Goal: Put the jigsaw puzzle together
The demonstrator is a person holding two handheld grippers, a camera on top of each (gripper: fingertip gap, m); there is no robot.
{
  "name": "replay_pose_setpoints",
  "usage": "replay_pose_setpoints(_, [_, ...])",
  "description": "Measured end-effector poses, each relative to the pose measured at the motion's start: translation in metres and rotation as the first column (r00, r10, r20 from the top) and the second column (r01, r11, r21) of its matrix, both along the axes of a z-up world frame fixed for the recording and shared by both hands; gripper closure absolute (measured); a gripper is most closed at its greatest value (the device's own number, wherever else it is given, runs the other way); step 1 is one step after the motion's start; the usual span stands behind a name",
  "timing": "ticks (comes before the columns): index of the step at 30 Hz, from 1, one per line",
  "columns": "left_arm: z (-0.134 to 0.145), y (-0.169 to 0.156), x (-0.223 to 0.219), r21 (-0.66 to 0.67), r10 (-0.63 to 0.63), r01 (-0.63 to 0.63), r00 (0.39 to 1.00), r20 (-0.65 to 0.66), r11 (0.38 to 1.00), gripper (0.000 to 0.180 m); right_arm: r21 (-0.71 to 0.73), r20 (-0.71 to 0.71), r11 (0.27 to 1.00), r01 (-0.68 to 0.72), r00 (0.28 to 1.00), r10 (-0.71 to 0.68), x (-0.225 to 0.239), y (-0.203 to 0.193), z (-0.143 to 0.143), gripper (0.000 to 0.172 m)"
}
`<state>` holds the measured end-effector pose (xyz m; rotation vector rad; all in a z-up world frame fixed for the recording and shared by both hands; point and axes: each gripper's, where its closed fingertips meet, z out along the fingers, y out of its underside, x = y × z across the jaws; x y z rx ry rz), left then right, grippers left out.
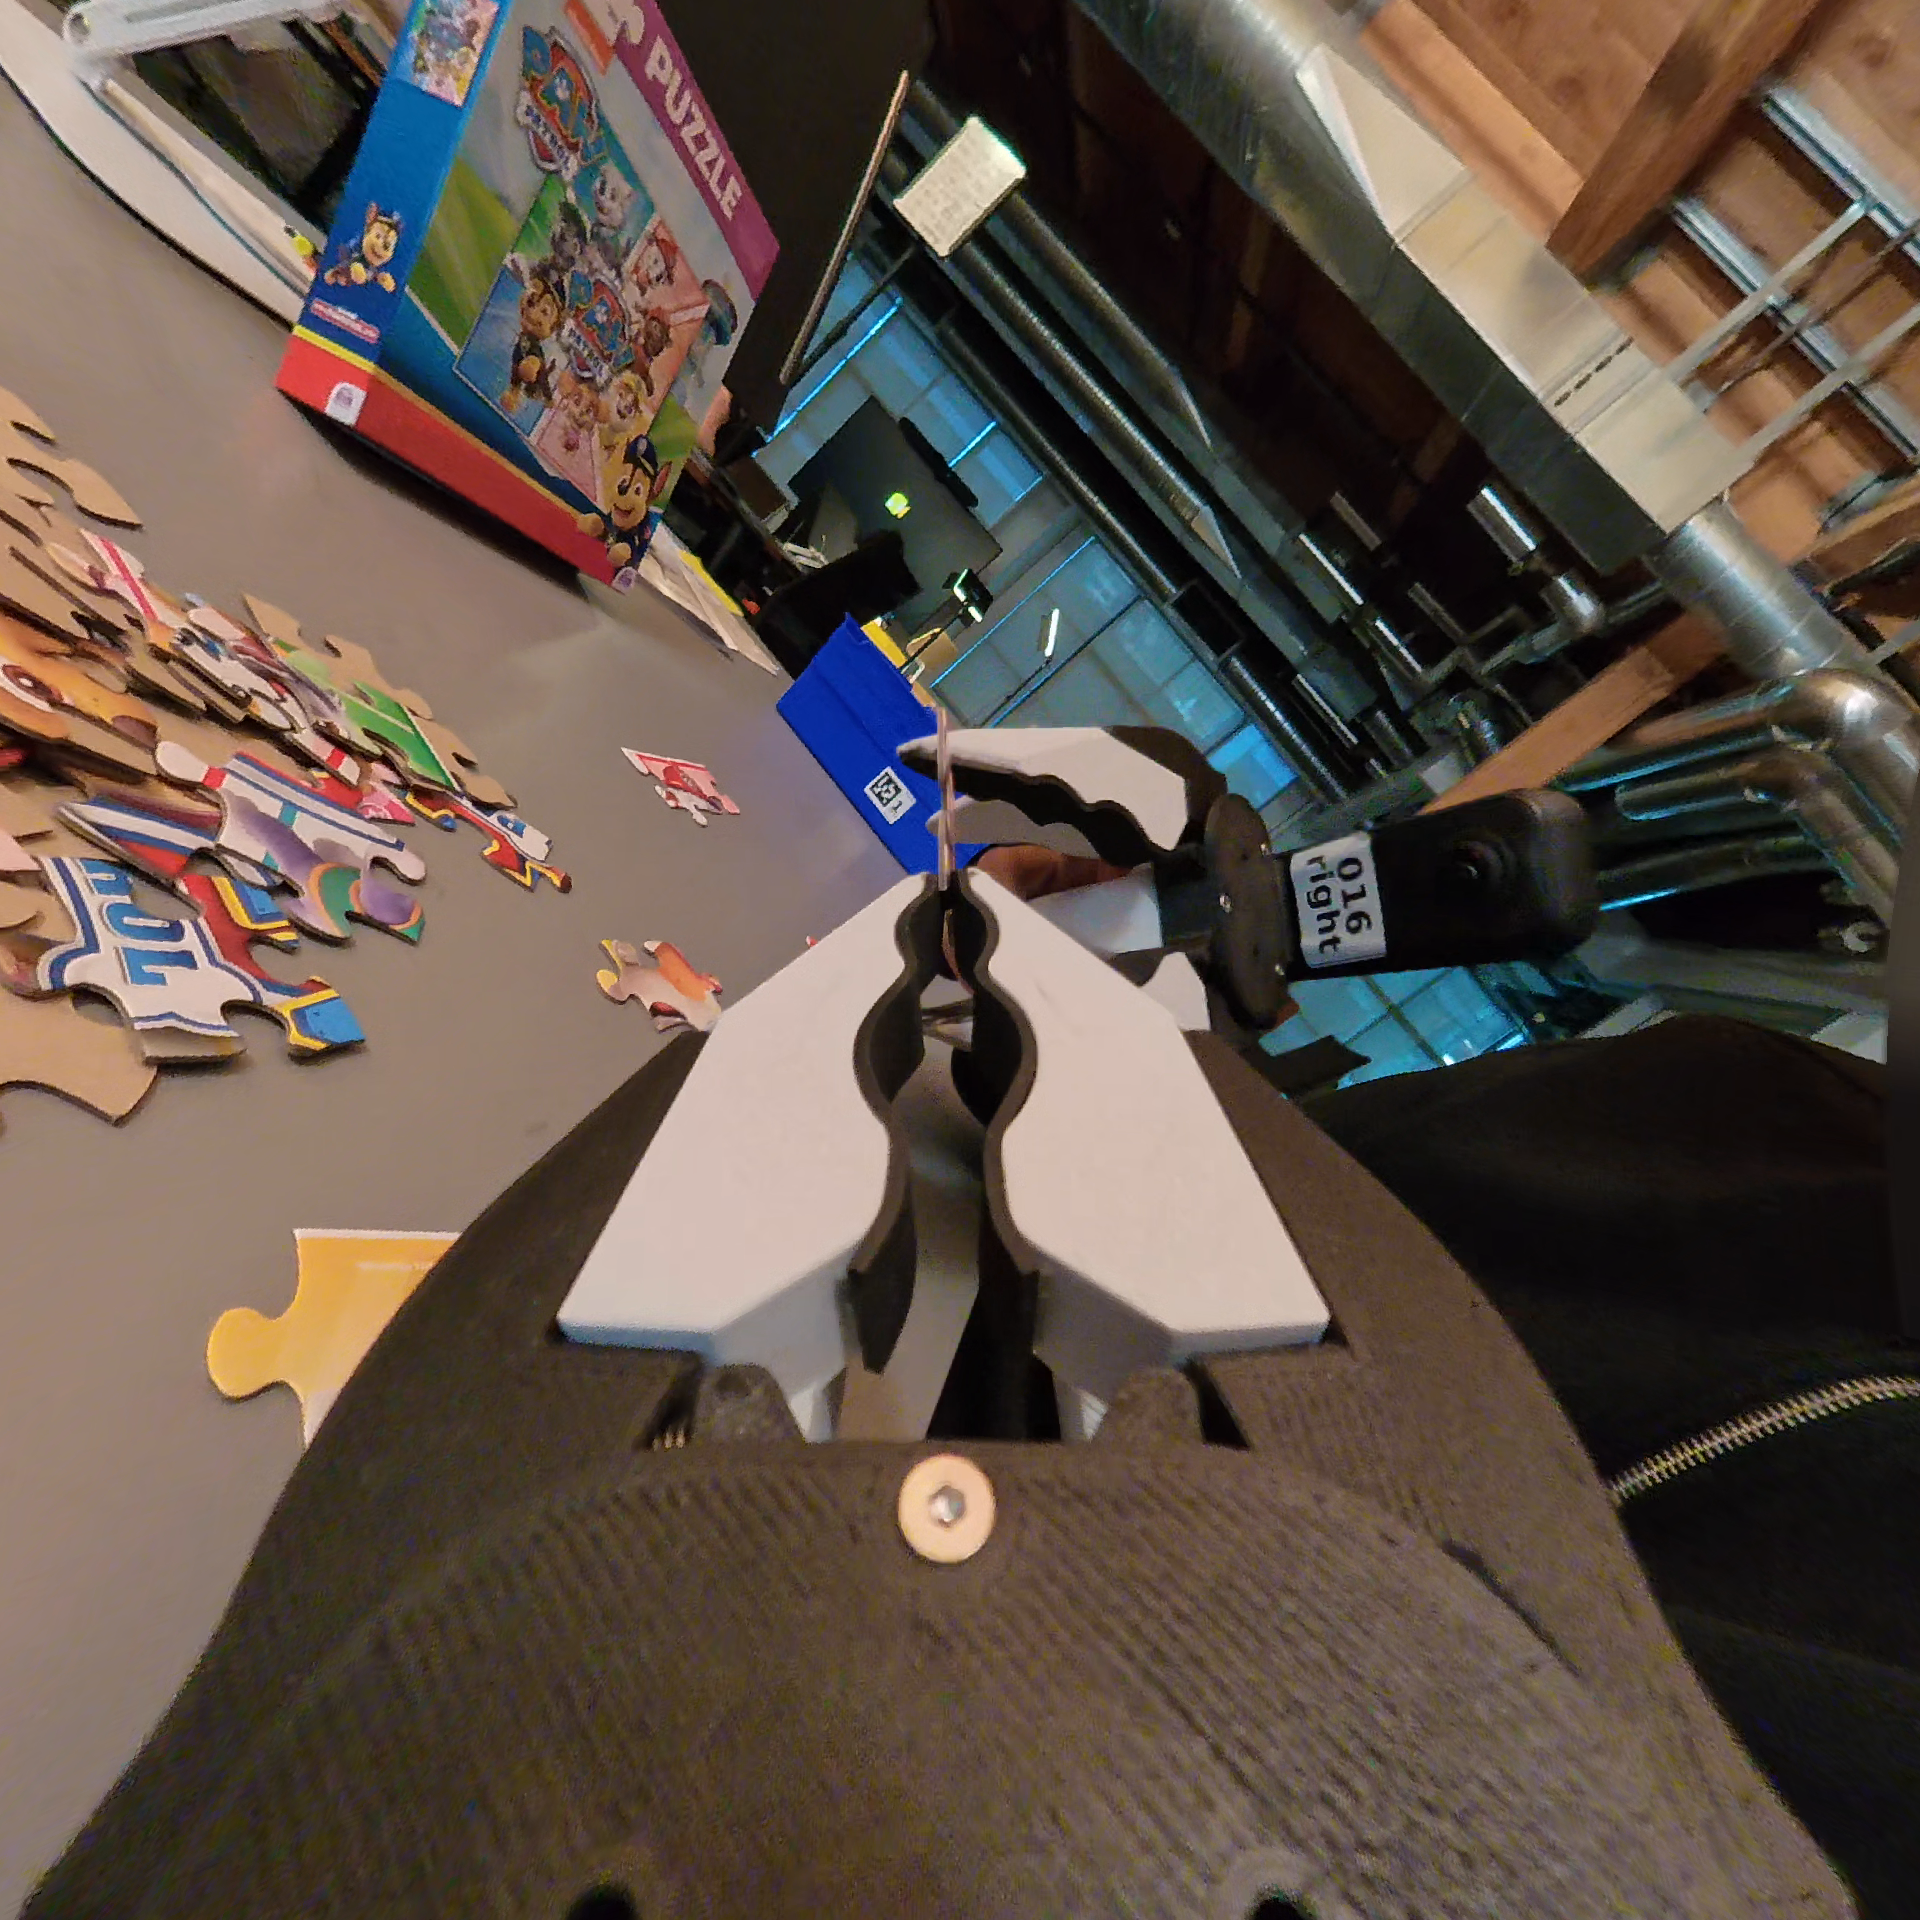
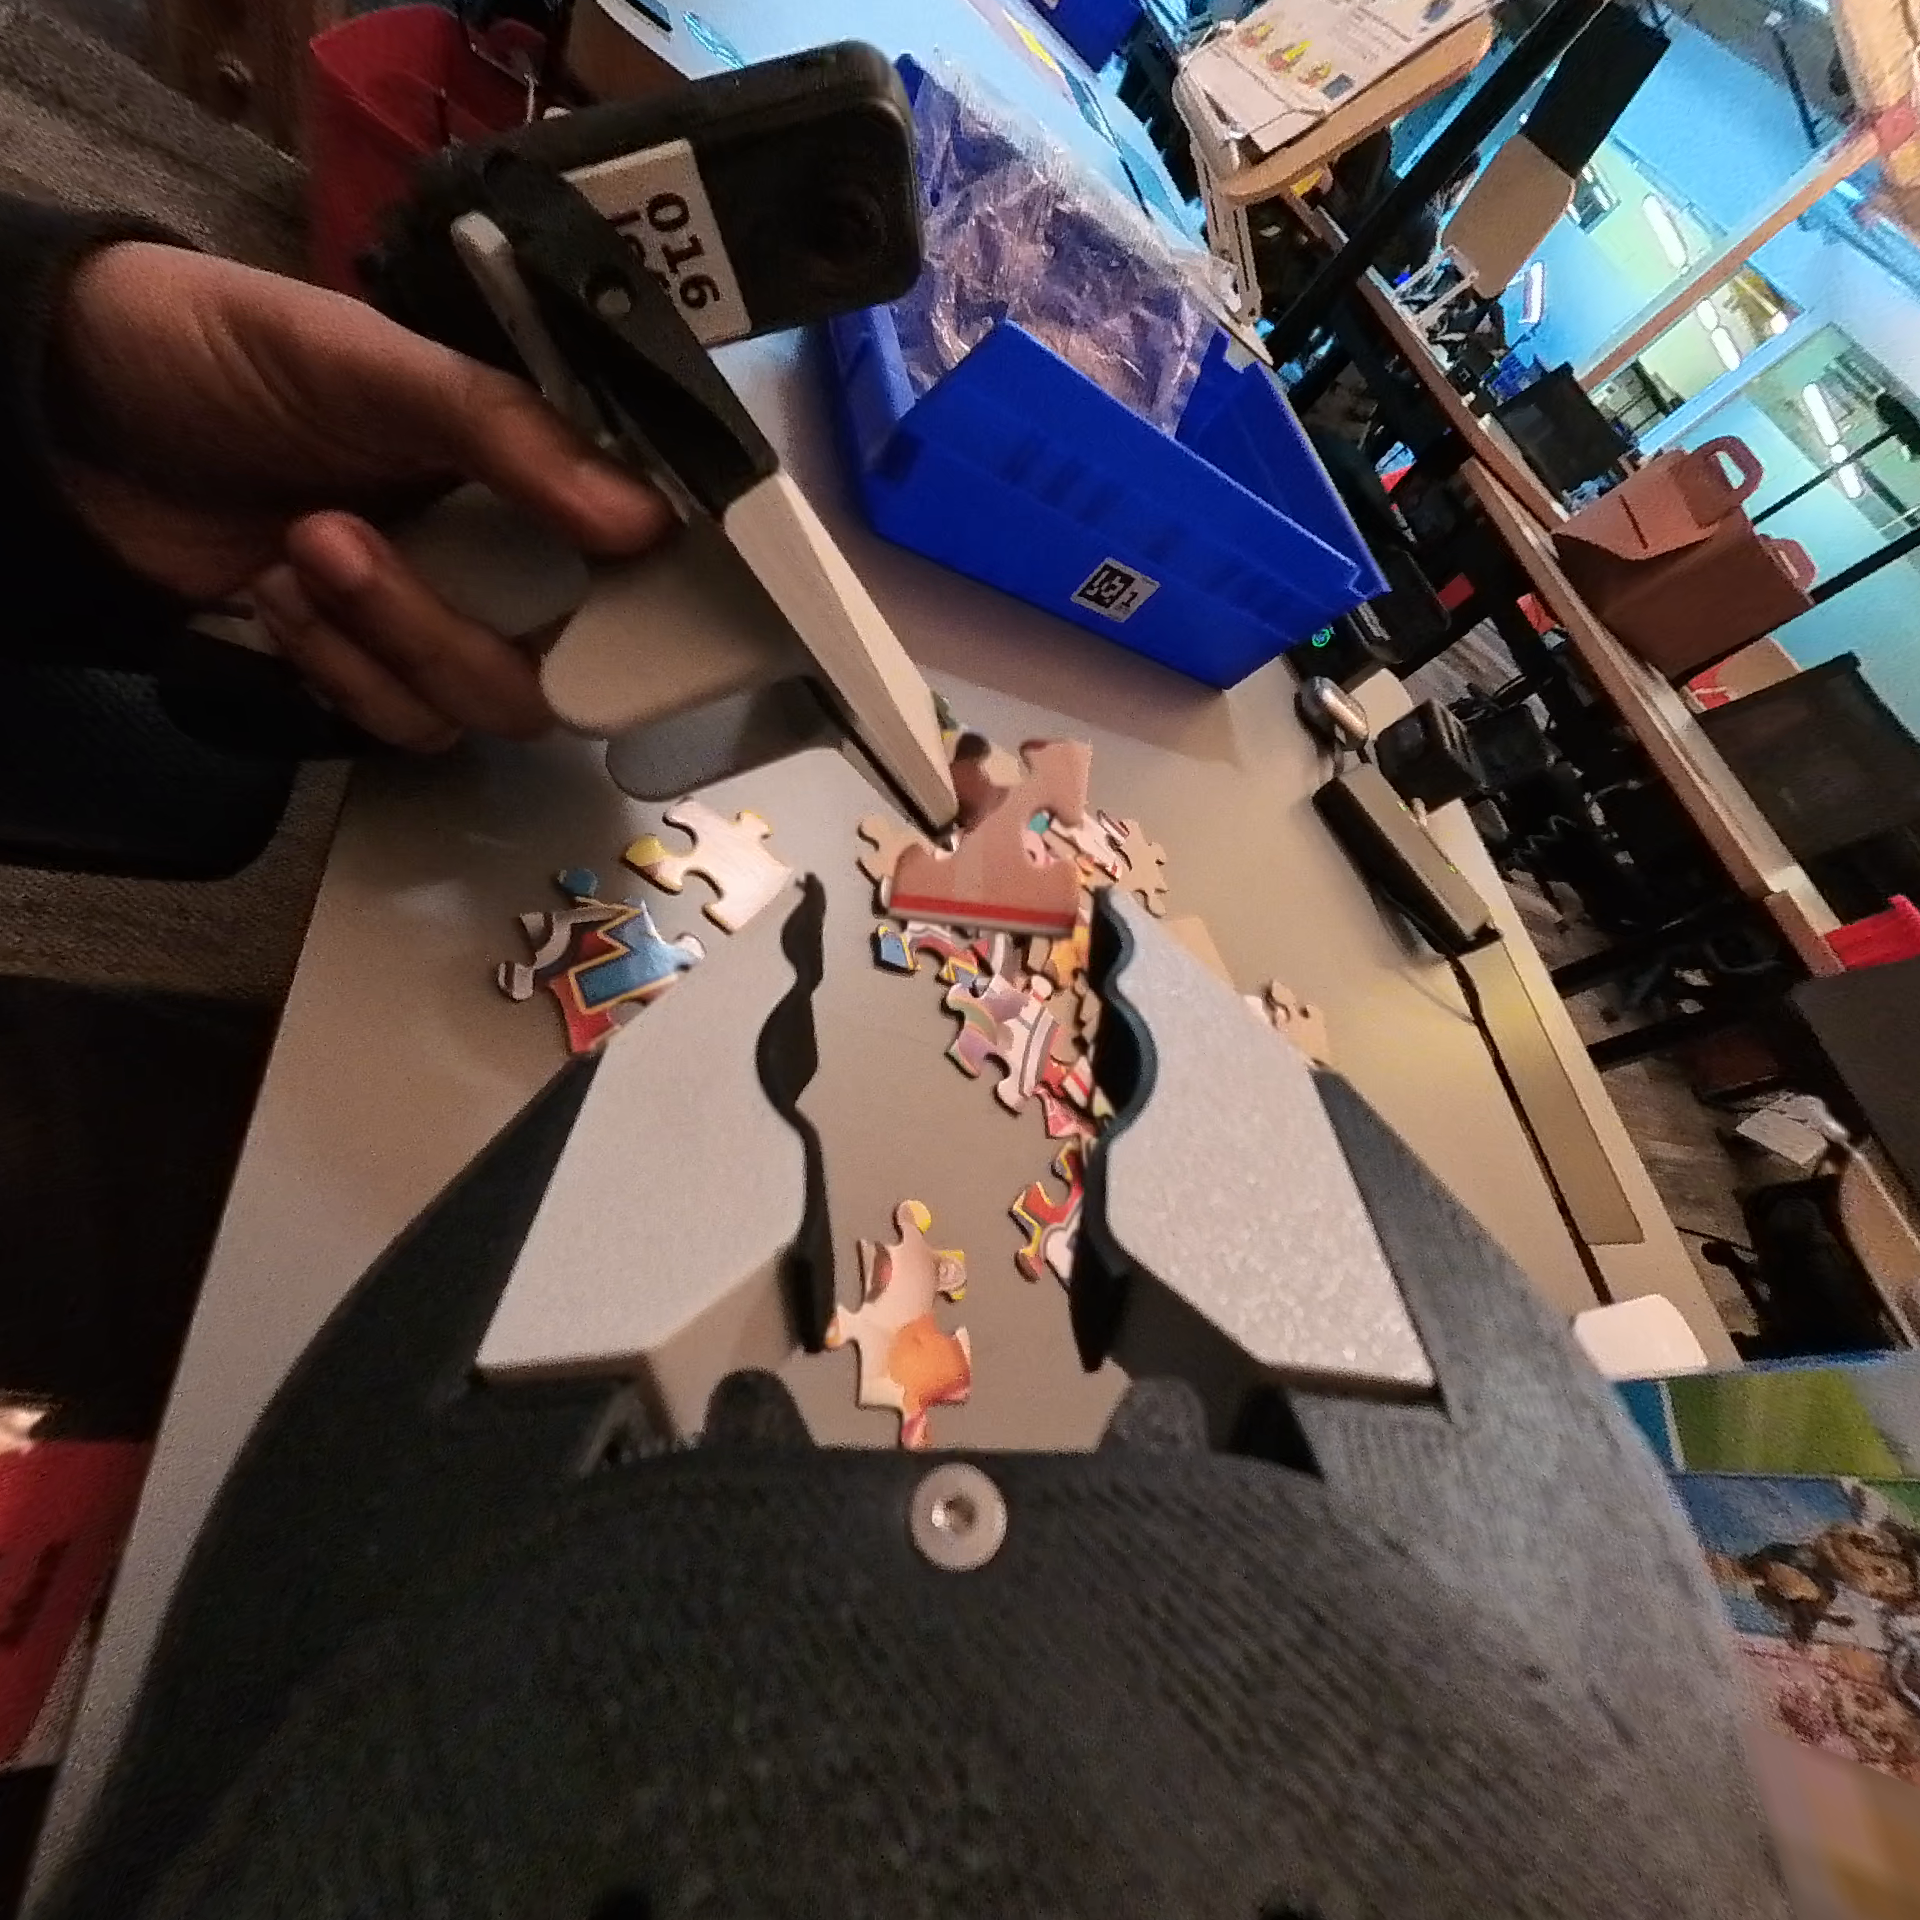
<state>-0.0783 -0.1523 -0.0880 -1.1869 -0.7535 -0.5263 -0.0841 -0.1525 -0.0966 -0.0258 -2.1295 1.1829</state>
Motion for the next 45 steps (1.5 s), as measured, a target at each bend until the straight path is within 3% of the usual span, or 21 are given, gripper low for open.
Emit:
replay_pose_setpoints(4, [-0.003, 0.003, 0.003, -0.03, -0.01, 0.01, 1.0, -0.011, 1.0, 0.18, 0.005, -0.018, 1.0, 0.019, 1.0, -0.019, -0.001, 0.002, 0.003, 0.138])
replay_pose_setpoints(8, [-0.001, 0.006, 0.009, -0.022, -0.049, 0.049, 0.999, -0.024, 0.999, 0.18, -0.01, -0.008, 1.0, 0.022, 1.0, -0.022, 0.004, 0.005, 0.006, 0.138])
replay_pose_setpoints(10, [-0.002, 0.009, 0.013, -0.035, -0.074, 0.073, 0.997, -0.028, 0.997, 0.16, -0.02, -0.006, 0.999, 0.034, 0.999, -0.034, 0.006, 0.012, 0.008, 0.138])
replay_pose_setpoints(13, [-0.002, 0.014, 0.016, -0.056, -0.083, 0.079, 0.995, -0.063, 0.995, 0.153, -0.031, 0.015, 0.997, 0.077, 0.997, -0.077, 0.008, 0.034, 0.007, 0.138])
replay_pose_setpoints(16, [-0.003, 0.021, 0.019, -0.097, -0.08, 0.07, 0.991, -0.108, 0.993, 0.153, -0.022, 0.052, 0.984, 0.179, 0.983, -0.178, 0.0, 0.083, 0.002, 0.138])
replay_pose_setpoints(19, [-0.002, 0.034, 0.023, -0.13, -0.086, 0.067, 0.984, -0.154, 0.989, 0.152, 0.013, 0.11, 0.944, 0.33, 0.938, -0.329, -0.016, 0.156, -0.01, 0.137])
replay_pose_setpoints(22, [0.002, 0.057, 0.03, -0.156, -0.109, 0.08, 0.976, -0.189, 0.985, 0.152, 0.059, 0.245, 0.911, 0.408, 0.879, -0.41, -0.028, 0.228, -0.029, 0.137])
replay_pose_setpoints(28, [-0.001, 0.127, 0.042, -0.288, -0.217, 0.144, 0.946, -0.241, 0.947, 0.145, 0.05, 0.513, 0.979, 0.2, 0.835, -0.197, -0.037, 0.29, -0.062, 0.137])
replay_pose_setpoints(33, [-0.007, 0.174, 0.007, -0.476, -0.159, -0.039, 0.915, -0.37, 0.879, 0.144, 0.104, 0.538, 0.986, 0.129, 0.827, -0.165, -0.051, 0.298, -0.081, 0.137])
replay_pose_setpoints(38, [-0.003, 0.212, -0.047, -0.541, -0.115, -0.187, 0.872, -0.476, 0.82, 0.145, 0.095, 0.535, 0.991, 0.094, 0.835, -0.13, -0.044, 0.289, -0.091, 0.137])
replay_pose_setpoints(40, [-0.005, 0.225, -0.064, -0.543, -0.106, -0.201, 0.87, -0.481, 0.815, 0.146, 0.1, 0.5, 0.991, 0.09, 0.857, -0.128, -0.041, 0.289, -0.091, 0.137])
replay_pose_setpoints(45, [-0.01, 0.245, -0.083, -0.518, -0.093, -0.16, 0.898, -0.429, 0.84, 0.147, 0.068, 0.541, 0.995, 0.074, 0.835, -0.099, -0.036, 0.288, -0.092, 0.137])
